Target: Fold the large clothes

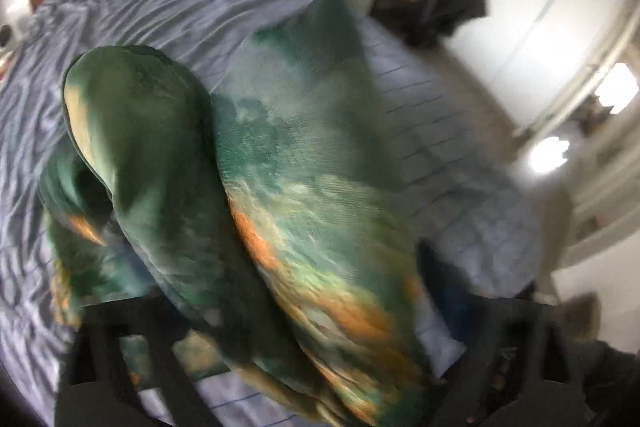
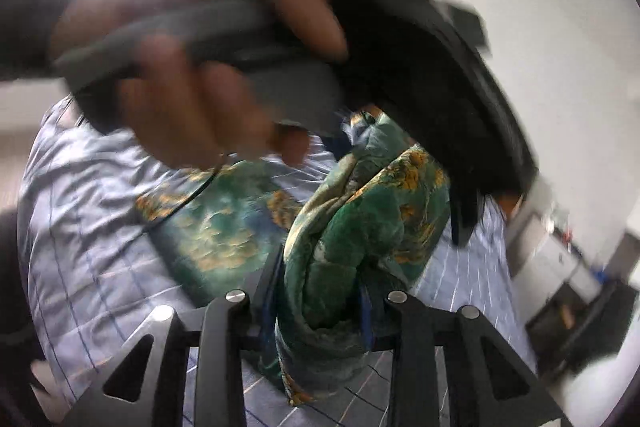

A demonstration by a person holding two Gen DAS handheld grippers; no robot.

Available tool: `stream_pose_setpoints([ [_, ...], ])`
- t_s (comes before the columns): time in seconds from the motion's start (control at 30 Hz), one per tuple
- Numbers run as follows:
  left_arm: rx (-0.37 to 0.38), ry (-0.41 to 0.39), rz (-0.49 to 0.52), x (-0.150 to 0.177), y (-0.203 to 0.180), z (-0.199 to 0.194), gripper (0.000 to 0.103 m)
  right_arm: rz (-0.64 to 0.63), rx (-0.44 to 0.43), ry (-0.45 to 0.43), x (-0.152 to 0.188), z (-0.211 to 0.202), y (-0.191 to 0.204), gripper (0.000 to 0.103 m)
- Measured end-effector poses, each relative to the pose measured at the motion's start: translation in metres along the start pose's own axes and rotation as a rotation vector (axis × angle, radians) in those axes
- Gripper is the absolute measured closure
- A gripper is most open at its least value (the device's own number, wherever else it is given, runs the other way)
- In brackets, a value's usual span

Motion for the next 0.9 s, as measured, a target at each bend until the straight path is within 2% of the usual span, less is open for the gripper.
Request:
stream_pose_setpoints([
  [0.03, -0.007, 0.007, -0.02, 0.003, 0.007, 0.003, 0.056, -0.008, -0.006, 0.001, 0.0, -0.003, 0.003, 0.071],
  [0.07, 0.013, 0.006, -0.05, 0.006, 0.014, 0.003, 0.064, -0.012, -0.008, 0.012, 0.0, -0.002, 0.006, 0.071],
  [0.17, -0.002, -0.007, -0.068, 0.007, 0.034, -0.002, 0.07, 0.063, -0.032, 0.052, 0.004, -0.004, -0.004, 0.063],
  [0.23, -0.028, -0.019, -0.066, 0.004, 0.059, -0.008, 0.071, 0.163, -0.086, 0.051, -0.001, -0.014, -0.015, 0.052],
  [0.27, -0.044, -0.026, -0.067, 0.002, 0.071, -0.01, 0.07, 0.258, -0.134, 0.051, -0.004, -0.018, -0.025, 0.048],
  [0.3, -0.063, -0.034, -0.062, 0.001, 0.083, -0.013, 0.07, 0.312, -0.145, 0.053, -0.004, -0.023, -0.033, 0.043],
  [0.37, -0.116, -0.053, -0.06, 0.004, 0.117, -0.02, 0.07, 0.401, -0.14, 0.069, 0.002, -0.023, -0.052, 0.043],
  [0.47, -0.156, -0.05, -0.084, 0.016, 0.162, -0.019, 0.07, 0.443, -0.084, 0.147, 0.023, -0.004, -0.074, 0.045],
  [0.53, -0.16, -0.045, -0.119, 0.029, 0.188, -0.017, 0.069, 0.496, -0.08, 0.185, 0.034, 0.013, -0.087, 0.058],
  [0.57, -0.161, -0.045, -0.136, 0.034, 0.196, -0.016, 0.069, 0.511, -0.083, 0.203, 0.037, 0.025, -0.089, 0.058],
  [0.63, -0.16, -0.046, -0.176, 0.046, 0.213, -0.013, 0.069, 0.519, -0.114, 0.22, 0.037, 0.055, -0.083, 0.066],
  [0.83, -0.154, -0.043, -0.294, 0.082, 0.254, -0.009, 0.063, 0.542, -0.276, 0.23, 0.034, 0.121, -0.045, 0.067],
  [0.9, -0.137, -0.033, -0.352, 0.094, 0.269, -0.002, 0.06, 0.565, -0.329, 0.28, 0.048, 0.142, -0.026, 0.066],
])
Point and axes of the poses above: each gripper's, at about its wrist camera, not at the fingertips, and z roughly the way its jaws point, y to its left, x to its underside, the point moved 4 cm from there along z, roughly the way its jaws point, and after that the axes turned 13 degrees about -y, right-handed, at the moved point
